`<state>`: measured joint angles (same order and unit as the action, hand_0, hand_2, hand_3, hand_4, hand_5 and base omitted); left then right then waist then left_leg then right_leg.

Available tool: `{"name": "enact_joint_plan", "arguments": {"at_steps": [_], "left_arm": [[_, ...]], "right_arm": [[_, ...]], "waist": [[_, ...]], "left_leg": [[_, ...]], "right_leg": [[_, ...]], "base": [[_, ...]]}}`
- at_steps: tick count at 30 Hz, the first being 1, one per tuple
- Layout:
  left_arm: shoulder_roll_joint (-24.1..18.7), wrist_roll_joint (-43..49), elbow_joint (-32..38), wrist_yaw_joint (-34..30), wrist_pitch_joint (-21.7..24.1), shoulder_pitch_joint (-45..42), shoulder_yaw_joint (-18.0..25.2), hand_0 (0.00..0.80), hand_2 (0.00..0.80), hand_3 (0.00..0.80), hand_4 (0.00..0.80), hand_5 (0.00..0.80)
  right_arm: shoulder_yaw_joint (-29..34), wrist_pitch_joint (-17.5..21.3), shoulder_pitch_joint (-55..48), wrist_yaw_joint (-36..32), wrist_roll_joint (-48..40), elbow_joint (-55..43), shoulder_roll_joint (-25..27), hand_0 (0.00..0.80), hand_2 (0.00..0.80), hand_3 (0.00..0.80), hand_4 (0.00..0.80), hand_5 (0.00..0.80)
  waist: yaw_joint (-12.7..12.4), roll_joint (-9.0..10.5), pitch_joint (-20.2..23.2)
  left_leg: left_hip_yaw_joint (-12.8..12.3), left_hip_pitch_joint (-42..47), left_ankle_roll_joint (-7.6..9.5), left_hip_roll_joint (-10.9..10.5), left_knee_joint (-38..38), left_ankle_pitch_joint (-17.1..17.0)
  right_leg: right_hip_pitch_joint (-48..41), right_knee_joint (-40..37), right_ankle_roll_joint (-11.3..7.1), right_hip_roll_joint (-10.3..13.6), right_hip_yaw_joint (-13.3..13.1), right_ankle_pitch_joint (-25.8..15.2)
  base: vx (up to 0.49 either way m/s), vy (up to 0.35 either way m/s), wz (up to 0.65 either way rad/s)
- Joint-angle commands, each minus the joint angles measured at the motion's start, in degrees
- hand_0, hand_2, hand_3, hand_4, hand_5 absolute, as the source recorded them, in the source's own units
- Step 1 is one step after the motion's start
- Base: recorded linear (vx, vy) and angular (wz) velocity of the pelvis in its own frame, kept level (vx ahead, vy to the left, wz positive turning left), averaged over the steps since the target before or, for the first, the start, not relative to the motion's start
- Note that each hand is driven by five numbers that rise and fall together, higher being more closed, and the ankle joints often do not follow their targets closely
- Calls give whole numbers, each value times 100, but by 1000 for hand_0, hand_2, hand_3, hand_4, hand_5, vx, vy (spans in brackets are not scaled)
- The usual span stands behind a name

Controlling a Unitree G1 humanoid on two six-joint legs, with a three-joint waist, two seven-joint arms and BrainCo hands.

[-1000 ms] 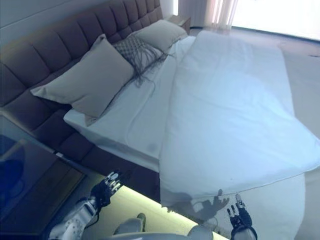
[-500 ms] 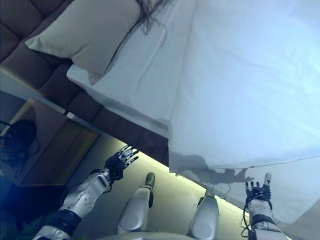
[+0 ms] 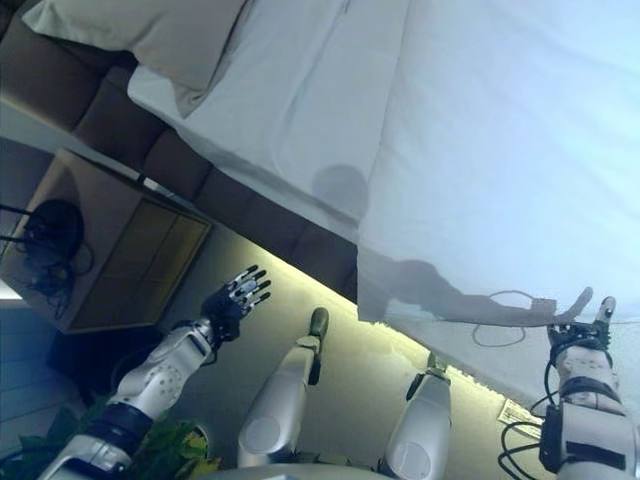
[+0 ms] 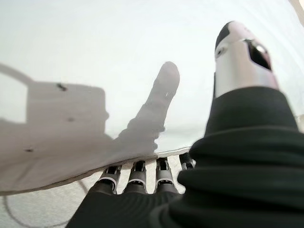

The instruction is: Make the bed neatly

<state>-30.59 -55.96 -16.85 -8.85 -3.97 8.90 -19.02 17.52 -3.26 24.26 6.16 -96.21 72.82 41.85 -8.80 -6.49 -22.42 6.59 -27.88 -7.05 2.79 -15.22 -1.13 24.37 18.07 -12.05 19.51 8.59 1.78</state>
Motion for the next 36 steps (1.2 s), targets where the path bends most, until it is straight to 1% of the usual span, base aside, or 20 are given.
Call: {"name": "enact_joint_plan", "arguments": {"at_steps": [1,2,4,7,14,17,18,19,22,25,27,28,32,34,36], "left_arm": [[-256,-251,283,-107,265,113,86,0,0,0,0,0],[-294,-281,314,-93,265,109,102,0,0,0,0,0],[-323,-276,342,-78,292,99,105,0,0,0,0,0],[-371,-226,382,-41,295,83,171,0,0,0,0,0],[-504,-280,428,-25,328,52,321,0,0,0,0,0],[-594,-283,448,-39,311,0,410,0,0,0,0,0],[-642,-276,427,-90,311,-15,463,0,0,0,0,0],[-659,-273,420,-104,305,-5,480,0,0,0,0,0],[-739,-304,356,-179,282,-3,541,0,0,0,0,0],[-802,-290,310,-241,265,-6,570,0,0,0,0,0],[-834,-271,281,-256,275,-12,596,0,0,0,0,0],[-862,-263,272,-254,276,0,629,0,0,0,0,0],[-989,-236,147,-238,310,119,731,0,0,0,0,0],[-989,-157,97,-256,336,188,764,0,0,0,0,0],[-930,-112,81,-288,400,220,784,0,0,0,0,0]], "right_arm": [[167,-97,96,517,-329,39,385,0,0,0,0,0],[174,-183,124,675,-383,103,453,0,0,0,0,0],[181,-221,142,775,-409,198,523,0,0,0,0,0],[216,-232,142,810,-458,223,555,0,0,0,0,0],[441,-154,63,926,-519,250,815,0,0,0,0,0],[564,-179,-62,864,-510,256,899,0,0,0,0,0],[622,-208,-135,812,-489,260,947,0,0,0,0,0],[647,-226,-157,789,-482,266,966,0,0,0,0,0],[728,-351,-311,571,-509,343,1059,0,0,0,0,0],[829,-401,-396,570,-540,328,1130,0,0,0,0,0],[868,-364,-461,601,-515,287,1117,0,0,0,0,0],[896,-355,-497,627,-520,253,1098,0,0,0,0,0],[907,-350,-556,566,-529,137,963,0,0,0,0,0],[833,-394,-466,460,-490,73,922,0,0,0,0,0],[694,-363,-363,244,-377,-9,897,0,0,0,0,0]], "waist": [[-62,8,99],[-84,-3,89],[-115,-9,72],[-140,9,37],[-103,-7,-5],[-106,15,-26],[-104,42,-38],[-103,52,-38],[-91,97,-39],[-72,130,-26],[-72,149,-10],[-66,158,-8],[-63,208,-35],[-51,199,-70],[-10,119,-145]], "left_leg": [[86,-444,104,262,414,-496],[90,-478,109,237,418,-506],[106,-528,106,208,373,-494],[110,-605,112,175,259,-453],[7,-731,137,151,191,-433],[16,-749,135,161,165,-419],[17,-735,123,186,143,-365],[24,-762,125,185,153,-414],[36,-772,109,222,142,-408],[21,-754,95,269,171,-410],[4,-713,89,293,192,-370],[7,-734,93,292,220,-427],[19,-748,108,303,306,-459],[6,-772,126,287,362,-493],[4,-800,139,238,366,-508]], "right_leg": [[313,-533,-80,357,-110,-941],[332,-527,-79,354,-96,-931],[357,-509,-70,354,-64,-923],[389,-477,-55,329,-32,-899],[456,-458,-40,284,-34,-839],[467,-410,-27,266,-12,-807],[452,-372,-29,248,0,-738],[472,-387,-23,241,3,-777],[471,-368,-18,172,24,-734],[422,-413,-22,127,64,-721],[374,-407,-13,116,91,-674],[385,-421,-6,114,99,-717],[447,-411,-21,103,125,-750],[508,-422,-35,89,118,-764],[609,-376,-34,77,63,-748]], "base": [[21,-65,5],[17,-62,5],[24,-71,7],[27,-90,5],[4,-46,0],[1,-83,-1],[-20,-101,-1],[-22,-102,0],[-25,-90,0],[-8,-76,-2],[-2,-76,-1],[-38,-99,1],[-65,-127,-3],[-83,-80,-3],[-75,-3,-1]]}}
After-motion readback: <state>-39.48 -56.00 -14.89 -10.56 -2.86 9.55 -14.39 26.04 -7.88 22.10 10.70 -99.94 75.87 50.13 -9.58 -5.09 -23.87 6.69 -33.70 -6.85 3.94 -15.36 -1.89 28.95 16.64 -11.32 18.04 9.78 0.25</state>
